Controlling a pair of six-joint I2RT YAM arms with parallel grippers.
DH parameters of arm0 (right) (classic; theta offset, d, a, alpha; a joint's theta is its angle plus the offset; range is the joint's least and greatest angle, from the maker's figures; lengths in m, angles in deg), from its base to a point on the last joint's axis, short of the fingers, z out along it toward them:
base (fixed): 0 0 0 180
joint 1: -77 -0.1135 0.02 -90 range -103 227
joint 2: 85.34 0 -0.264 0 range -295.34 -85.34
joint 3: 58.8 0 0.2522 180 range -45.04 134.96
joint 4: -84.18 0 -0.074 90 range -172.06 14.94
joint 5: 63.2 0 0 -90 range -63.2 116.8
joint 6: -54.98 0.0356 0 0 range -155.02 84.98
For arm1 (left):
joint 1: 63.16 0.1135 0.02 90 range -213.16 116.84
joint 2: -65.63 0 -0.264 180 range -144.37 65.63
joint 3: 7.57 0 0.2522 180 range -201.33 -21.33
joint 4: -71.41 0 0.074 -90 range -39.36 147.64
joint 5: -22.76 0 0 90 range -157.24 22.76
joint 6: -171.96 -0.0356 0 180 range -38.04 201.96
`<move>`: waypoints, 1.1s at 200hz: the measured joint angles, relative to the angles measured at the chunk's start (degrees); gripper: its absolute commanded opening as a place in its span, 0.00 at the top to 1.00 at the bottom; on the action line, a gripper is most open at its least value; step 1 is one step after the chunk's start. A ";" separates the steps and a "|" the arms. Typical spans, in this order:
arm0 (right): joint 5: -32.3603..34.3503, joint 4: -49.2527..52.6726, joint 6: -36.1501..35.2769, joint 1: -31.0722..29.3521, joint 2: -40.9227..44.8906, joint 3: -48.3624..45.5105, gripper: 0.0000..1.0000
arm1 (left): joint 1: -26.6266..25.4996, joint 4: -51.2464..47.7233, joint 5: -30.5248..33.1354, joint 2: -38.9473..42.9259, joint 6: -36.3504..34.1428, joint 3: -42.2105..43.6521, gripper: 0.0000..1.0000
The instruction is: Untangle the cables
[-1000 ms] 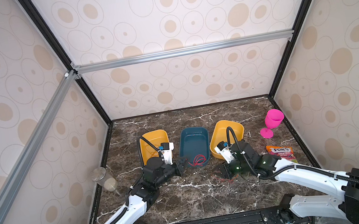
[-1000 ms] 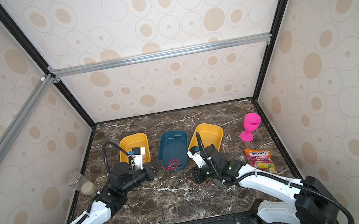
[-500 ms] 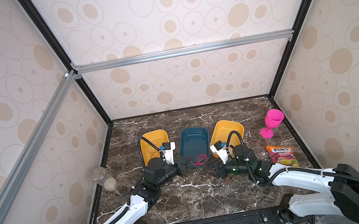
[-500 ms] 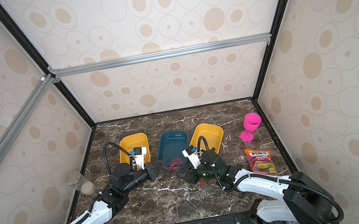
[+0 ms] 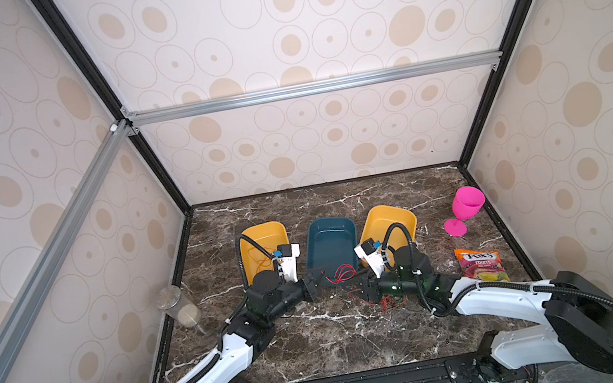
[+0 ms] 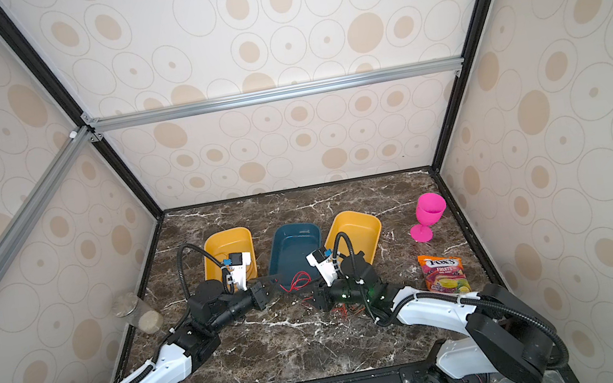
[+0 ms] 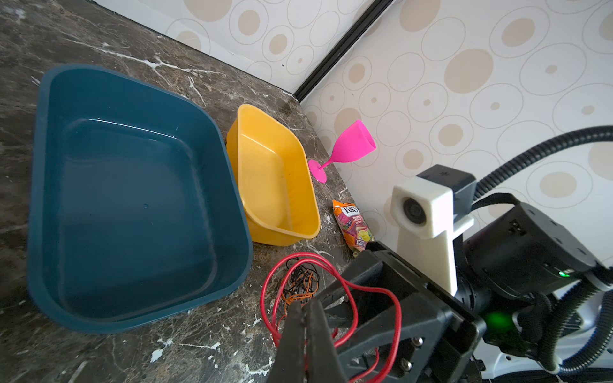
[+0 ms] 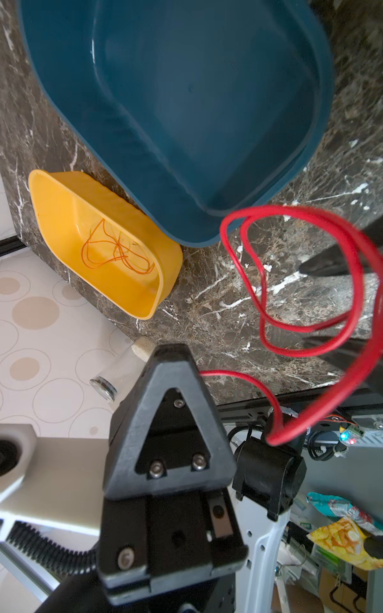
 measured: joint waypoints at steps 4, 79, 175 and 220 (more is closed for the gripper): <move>0.17 0.00 0.22 0.00 0.02 0.00 0.83 | 0.00 0.02 0.00 0.00 0.00 0.04 1.00; 4.17 4.61 -0.44 -0.04 2.34 -0.02 0.96 | 0.00 -0.68 1.79 0.31 -0.07 0.31 1.00; 18.14 25.57 -1.70 -0.04 14.16 -2.99 1.00 | 4.35 -15.54 15.32 5.64 -4.02 0.13 1.00; 19.54 30.01 -2.05 0.13 21.97 -7.28 1.00 | 9.97 -21.16 18.56 5.88 -6.64 0.13 1.00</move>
